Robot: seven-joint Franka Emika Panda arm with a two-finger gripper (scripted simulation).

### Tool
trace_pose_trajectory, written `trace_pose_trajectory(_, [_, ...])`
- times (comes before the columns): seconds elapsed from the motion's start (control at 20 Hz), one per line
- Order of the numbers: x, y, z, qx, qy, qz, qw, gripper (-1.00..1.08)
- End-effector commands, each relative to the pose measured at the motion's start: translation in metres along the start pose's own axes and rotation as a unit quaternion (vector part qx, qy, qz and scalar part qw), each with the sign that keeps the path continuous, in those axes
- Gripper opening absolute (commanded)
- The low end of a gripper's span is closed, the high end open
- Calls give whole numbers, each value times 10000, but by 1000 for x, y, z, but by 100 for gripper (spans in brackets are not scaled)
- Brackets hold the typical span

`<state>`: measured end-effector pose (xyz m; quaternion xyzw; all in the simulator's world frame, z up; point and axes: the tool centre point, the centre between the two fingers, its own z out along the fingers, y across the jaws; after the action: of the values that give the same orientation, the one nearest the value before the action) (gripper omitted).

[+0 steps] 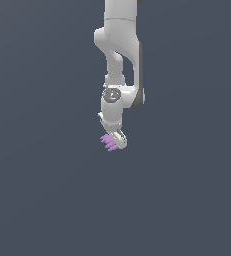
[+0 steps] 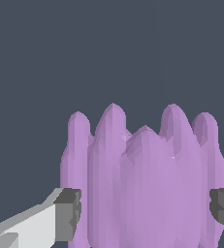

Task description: Pick up the object and move it to a goal position.

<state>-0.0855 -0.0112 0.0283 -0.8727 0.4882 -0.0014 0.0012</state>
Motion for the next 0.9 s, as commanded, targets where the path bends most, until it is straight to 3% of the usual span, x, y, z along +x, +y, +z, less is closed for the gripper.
trace_pose_trajectory(0.0, [0,2,10,-18,-7,10,10000,100])
trace_pose_trajectory(0.2, [0,1,14,-17,-7,12,10000,100])
trace_pose_trajectory(0.25, [0,1,14,-17,-7,12,10000,-100])
trace_pose_trajectory(0.7, [0,1,14,-17,-7,12,10000,-100])
trace_pose_trajectory(0.85, [1,-6,0,80,25,5,10000,-100])
